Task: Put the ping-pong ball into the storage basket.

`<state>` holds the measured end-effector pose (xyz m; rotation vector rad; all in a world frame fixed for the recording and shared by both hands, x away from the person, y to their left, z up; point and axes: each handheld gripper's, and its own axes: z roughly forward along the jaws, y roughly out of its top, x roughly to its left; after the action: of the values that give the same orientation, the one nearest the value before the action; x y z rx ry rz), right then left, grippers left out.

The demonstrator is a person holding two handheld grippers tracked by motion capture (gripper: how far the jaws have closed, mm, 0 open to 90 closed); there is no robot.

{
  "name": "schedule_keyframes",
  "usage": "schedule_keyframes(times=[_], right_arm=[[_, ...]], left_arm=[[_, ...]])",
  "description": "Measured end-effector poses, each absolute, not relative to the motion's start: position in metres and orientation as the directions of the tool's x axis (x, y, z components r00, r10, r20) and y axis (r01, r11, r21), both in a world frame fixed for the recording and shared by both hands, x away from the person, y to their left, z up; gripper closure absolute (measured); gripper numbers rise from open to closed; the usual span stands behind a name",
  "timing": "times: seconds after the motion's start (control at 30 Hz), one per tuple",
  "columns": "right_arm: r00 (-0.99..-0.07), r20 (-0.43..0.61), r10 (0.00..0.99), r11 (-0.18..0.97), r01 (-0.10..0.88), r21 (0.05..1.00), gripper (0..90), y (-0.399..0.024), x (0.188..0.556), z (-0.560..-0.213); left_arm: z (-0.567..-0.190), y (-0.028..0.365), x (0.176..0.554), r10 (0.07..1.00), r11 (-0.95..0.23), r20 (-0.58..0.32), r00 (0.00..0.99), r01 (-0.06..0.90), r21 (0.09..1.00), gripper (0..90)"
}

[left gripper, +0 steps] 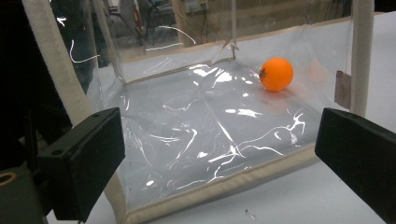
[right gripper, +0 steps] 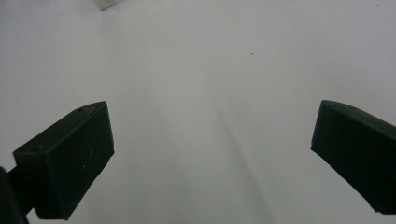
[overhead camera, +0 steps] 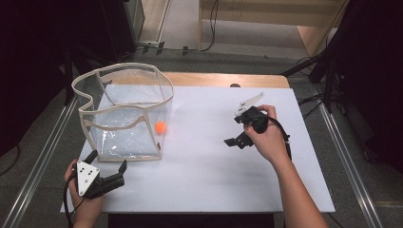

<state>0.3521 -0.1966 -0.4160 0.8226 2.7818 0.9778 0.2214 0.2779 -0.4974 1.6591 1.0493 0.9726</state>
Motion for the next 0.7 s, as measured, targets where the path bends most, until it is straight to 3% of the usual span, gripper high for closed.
schedule_keyframes(times=[0.7], right_arm=[[-0.798,0.104,0.594,0.549,0.497,0.672,0.0,-0.235,0.332,-0.437]], left_arm=[[-0.498,0.277,0.222,0.934,-0.223,0.146,0.326,0.212,0.952,2.1]])
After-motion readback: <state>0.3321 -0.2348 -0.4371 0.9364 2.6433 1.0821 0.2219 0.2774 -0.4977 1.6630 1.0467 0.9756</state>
